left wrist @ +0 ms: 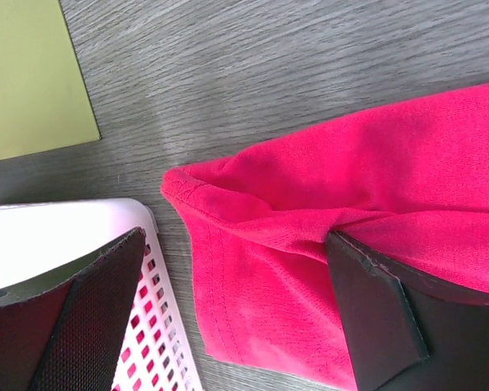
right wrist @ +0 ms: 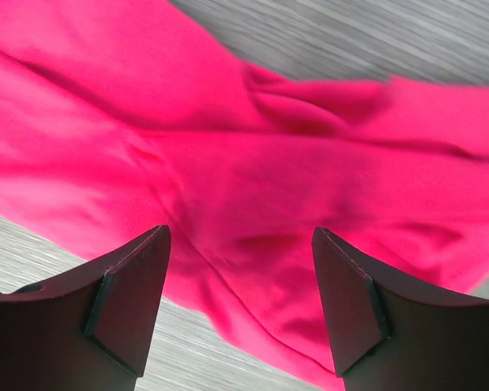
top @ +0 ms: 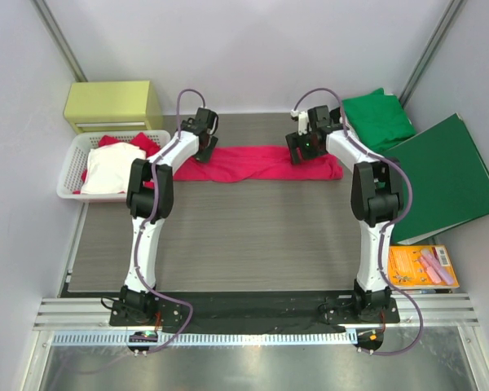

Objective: Fold and stack the t-shirts
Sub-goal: Fold the other side of the tshirt into a rectangle

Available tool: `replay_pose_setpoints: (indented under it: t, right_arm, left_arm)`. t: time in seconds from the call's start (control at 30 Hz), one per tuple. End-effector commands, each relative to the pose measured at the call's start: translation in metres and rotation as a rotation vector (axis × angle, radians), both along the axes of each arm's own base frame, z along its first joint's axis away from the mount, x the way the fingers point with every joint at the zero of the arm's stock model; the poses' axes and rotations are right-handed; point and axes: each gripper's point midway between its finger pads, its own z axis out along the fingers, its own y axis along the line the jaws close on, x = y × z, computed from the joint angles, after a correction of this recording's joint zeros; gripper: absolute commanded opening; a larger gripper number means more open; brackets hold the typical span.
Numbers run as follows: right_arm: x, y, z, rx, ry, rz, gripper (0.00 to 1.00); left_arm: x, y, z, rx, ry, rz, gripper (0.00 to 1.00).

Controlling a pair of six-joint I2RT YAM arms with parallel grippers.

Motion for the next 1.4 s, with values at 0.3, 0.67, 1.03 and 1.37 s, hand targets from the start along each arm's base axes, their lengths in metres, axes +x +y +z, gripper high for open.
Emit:
replay_pose_setpoints:
  t: [0.3, 0.67, 1.03, 1.37]
  right_arm:
    - [0.046, 0.008, 0.015, -0.043, -0.125, -0.043, 0.16]
    - [0.064, 0.022, 0.051, -0.095, -0.276, -0.037, 0.01]
    - [0.085, 0.048, 0.062, -0.160, -0.386, 0.006, 0.38]
    - [0.068, 0.034, 0.079, -0.236, -0.444, -0.091, 0.94]
  left_arm:
    - [0.003, 0.001, 0.029, -0.026, -0.055, -0.001, 0.93]
    - [0.002, 0.000, 0.019, -0.032, -0.035, -0.006, 0.93]
    - [-0.001, 0.000, 0.014, -0.027, -0.018, -0.014, 0.92]
    - [-0.003, -0.001, 0.009, -0.032, -0.007, -0.021, 0.92]
